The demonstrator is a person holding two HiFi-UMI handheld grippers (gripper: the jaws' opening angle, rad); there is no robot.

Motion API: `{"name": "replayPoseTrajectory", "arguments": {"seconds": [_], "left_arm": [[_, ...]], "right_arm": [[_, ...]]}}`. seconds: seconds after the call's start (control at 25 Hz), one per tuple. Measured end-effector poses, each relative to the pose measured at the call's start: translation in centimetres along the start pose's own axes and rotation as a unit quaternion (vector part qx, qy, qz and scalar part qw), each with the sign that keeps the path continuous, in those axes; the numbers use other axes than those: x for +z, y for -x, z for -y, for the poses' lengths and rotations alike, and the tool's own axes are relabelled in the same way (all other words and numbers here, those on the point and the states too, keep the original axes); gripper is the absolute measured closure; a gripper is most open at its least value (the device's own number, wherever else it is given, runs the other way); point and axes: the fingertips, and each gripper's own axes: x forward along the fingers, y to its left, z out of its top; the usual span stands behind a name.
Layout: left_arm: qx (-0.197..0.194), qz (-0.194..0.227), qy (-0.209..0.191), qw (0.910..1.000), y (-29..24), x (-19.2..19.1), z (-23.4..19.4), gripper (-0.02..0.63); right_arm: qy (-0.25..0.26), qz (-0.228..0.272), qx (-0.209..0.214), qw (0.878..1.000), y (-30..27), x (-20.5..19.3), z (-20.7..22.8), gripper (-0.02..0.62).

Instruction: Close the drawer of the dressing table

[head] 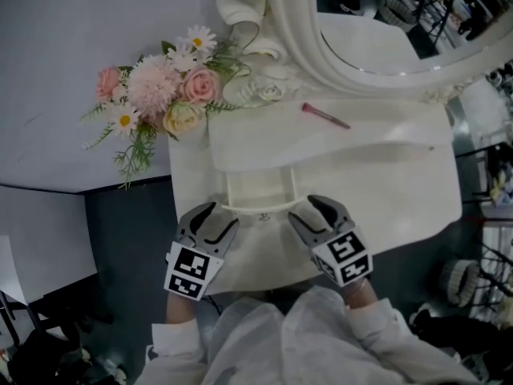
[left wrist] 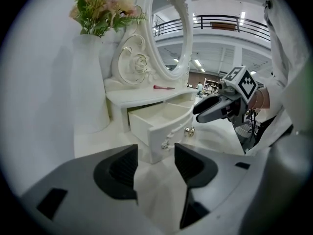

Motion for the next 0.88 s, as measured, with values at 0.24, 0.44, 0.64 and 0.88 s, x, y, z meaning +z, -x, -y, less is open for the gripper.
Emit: {"name": "replayPoseTrajectory", "arguments": {"seconds": [0.24,0.44,0.64,0.88], "left_arm": [[-0.009,-0.009,-0.01,0.9999,-1.2,-0.1,-0.1,0.39],[-0.024,-0.012,-0.022,0.9994,-1.8,-0.1,0.4,0.39],[-0.029,-0.018,-0.037,0.9988,-2.3,-0.2,0.5,0.39],[-0.04,-0.01,-0.054,0.9977,-2.6,0.2,0.6,0.391]], "right_arm": [[0.008,-0.014,0.005,1.0,-1.0,-0.6,0.1,0.397],[0.021,-0.022,0.016,0.999,-1.6,-0.7,-0.3,0.397],[0.057,-0.034,0.025,0.998,-2.1,-0.8,-0.6,0.397],[0.066,-0.022,0.018,0.997,-2.7,-0.6,-0.7,0.399]]}}
